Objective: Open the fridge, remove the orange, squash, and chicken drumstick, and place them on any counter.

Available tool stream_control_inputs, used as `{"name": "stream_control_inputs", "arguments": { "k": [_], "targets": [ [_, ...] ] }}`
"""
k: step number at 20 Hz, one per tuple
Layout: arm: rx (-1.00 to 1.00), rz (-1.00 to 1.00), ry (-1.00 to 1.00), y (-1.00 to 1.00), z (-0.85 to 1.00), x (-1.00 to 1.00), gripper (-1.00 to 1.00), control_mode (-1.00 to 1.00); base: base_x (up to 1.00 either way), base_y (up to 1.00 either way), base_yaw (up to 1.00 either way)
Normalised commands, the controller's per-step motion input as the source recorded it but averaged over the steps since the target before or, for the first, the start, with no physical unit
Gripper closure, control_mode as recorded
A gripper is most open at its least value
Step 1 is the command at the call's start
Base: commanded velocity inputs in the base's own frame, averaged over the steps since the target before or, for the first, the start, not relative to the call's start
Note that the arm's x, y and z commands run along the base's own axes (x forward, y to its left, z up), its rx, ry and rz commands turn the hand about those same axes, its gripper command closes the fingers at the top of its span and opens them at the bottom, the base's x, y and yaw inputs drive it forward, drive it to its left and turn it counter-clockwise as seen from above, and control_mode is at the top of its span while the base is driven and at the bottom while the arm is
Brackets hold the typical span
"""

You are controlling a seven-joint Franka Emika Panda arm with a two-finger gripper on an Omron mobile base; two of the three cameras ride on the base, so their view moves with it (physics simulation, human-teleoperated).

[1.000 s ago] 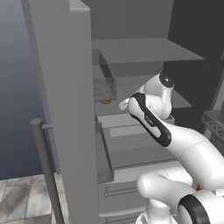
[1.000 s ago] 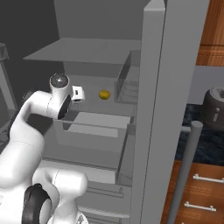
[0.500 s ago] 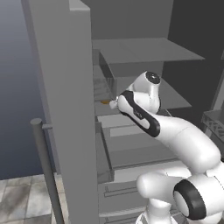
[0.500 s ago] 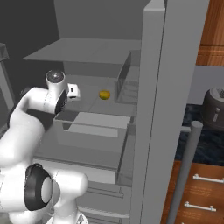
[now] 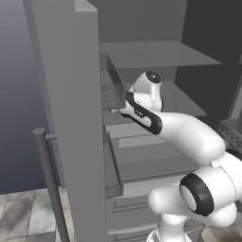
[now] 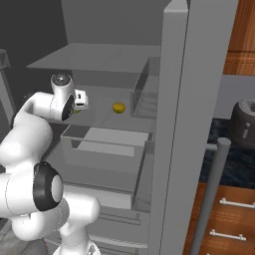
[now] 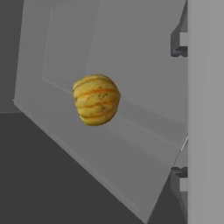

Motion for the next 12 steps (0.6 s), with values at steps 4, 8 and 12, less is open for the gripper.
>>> {"name": "stream_control_inputs", "arguments": {
  "k": [4,8,12],
  "targets": [
    [0.00,0.00,0.00,0.13,-0.12,0.25,-1.00,-1.00,0.00,0.00,0.00],
    [0.00,0.00,0.00,0.08,-0.12,0.31,-1.00,-1.00,0.00,0.00,0.00],
    [0.00,0.00,0.00,0.02,-0.15,0.31,-1.00,-1.00,0.00,0.00,0.00]
  ]
}}
